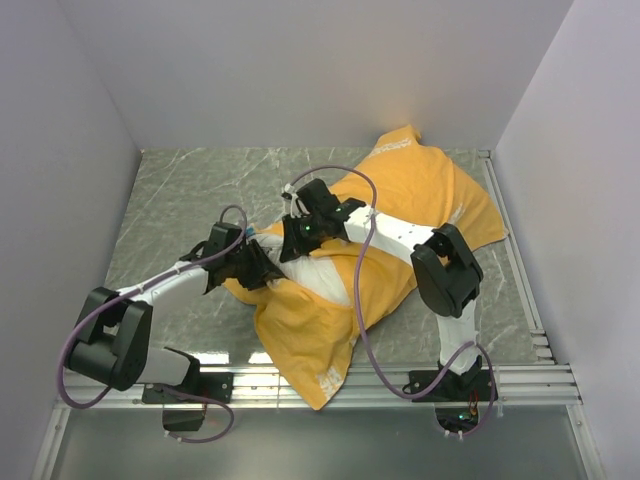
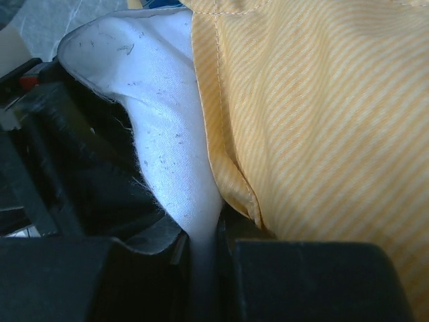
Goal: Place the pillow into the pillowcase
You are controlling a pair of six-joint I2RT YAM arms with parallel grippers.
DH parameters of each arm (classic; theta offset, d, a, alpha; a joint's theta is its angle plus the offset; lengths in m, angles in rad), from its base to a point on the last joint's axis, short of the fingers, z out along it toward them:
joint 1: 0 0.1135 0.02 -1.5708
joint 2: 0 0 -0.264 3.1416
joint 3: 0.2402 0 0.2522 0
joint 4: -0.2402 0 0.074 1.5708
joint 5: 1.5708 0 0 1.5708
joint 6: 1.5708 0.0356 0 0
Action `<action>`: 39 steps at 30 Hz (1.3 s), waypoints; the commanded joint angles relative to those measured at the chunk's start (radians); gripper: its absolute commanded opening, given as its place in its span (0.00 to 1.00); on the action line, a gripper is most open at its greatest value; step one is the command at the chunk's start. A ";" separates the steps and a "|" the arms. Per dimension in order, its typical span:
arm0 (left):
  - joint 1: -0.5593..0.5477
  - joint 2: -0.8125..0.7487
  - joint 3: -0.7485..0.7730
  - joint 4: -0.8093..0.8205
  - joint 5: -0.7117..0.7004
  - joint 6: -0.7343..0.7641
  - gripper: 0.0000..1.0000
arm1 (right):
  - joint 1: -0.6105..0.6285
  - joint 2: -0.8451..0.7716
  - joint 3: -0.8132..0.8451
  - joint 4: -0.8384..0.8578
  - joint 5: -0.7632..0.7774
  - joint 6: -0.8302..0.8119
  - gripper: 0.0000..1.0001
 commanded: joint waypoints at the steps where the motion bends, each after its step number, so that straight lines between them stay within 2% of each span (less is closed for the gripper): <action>1: 0.049 -0.001 0.032 -0.044 -0.017 0.035 0.40 | -0.008 -0.066 -0.026 -0.032 -0.009 -0.027 0.00; 2: 0.073 -0.004 0.035 -0.087 -0.010 0.064 0.33 | -0.010 -0.068 -0.026 -0.069 0.011 -0.077 0.00; 3: 0.133 -0.008 0.043 -0.116 -0.004 0.086 0.20 | -0.010 -0.071 -0.030 -0.083 0.022 -0.110 0.00; 6: 0.269 -0.024 0.092 -0.256 0.008 0.202 0.00 | -0.008 -0.091 -0.069 -0.138 0.069 -0.261 0.00; 10: 0.389 -0.155 0.148 -0.264 0.100 0.304 0.00 | -0.002 -0.051 -0.096 -0.240 0.118 -0.444 0.00; 13: 0.408 -0.251 0.199 -0.189 0.161 0.328 0.00 | 0.032 -0.031 -0.144 -0.260 0.170 -0.588 0.00; 16: 0.420 -0.285 0.257 -0.103 0.229 0.315 0.00 | 0.087 -0.002 -0.161 -0.278 0.226 -0.651 0.00; 22: 0.405 -0.308 0.319 0.001 0.402 0.232 0.01 | 0.125 0.056 -0.080 -0.303 0.238 -0.621 0.00; 26: 0.371 -0.345 0.242 0.001 0.418 0.197 0.00 | 0.116 0.050 0.051 -0.307 0.123 -0.530 0.00; 29: 0.330 -0.366 0.196 0.038 0.428 0.171 0.00 | 0.095 -0.025 0.130 -0.274 0.017 -0.448 0.00; 31: 0.330 -0.365 0.205 0.037 0.425 0.181 0.00 | 0.087 -0.094 0.172 -0.243 0.023 -0.426 0.23; 32: 0.330 -0.363 0.210 0.032 0.425 0.196 0.00 | 0.087 -0.106 0.195 -0.256 0.039 -0.426 0.40; 33: 0.330 -0.357 0.217 0.015 0.424 0.204 0.00 | 0.085 -0.120 0.251 -0.275 0.071 -0.440 0.63; 34: 0.330 -0.353 0.237 0.002 0.418 0.225 0.00 | 0.087 -0.123 0.279 -0.298 0.109 -0.476 0.68; 35: 0.331 -0.350 0.245 -0.008 0.407 0.232 0.00 | 0.087 -0.122 0.326 -0.348 0.158 -0.499 0.69; 36: 0.336 -0.345 0.250 -0.014 0.405 0.238 0.00 | 0.088 -0.117 0.344 -0.371 0.219 -0.521 0.69; 37: 0.340 -0.344 0.253 -0.015 0.404 0.239 0.00 | 0.088 -0.111 0.357 -0.422 0.365 -0.561 0.69; 39: 0.354 -0.348 0.248 -0.012 0.408 0.241 0.00 | 0.088 -0.105 0.376 -0.470 0.477 -0.608 0.67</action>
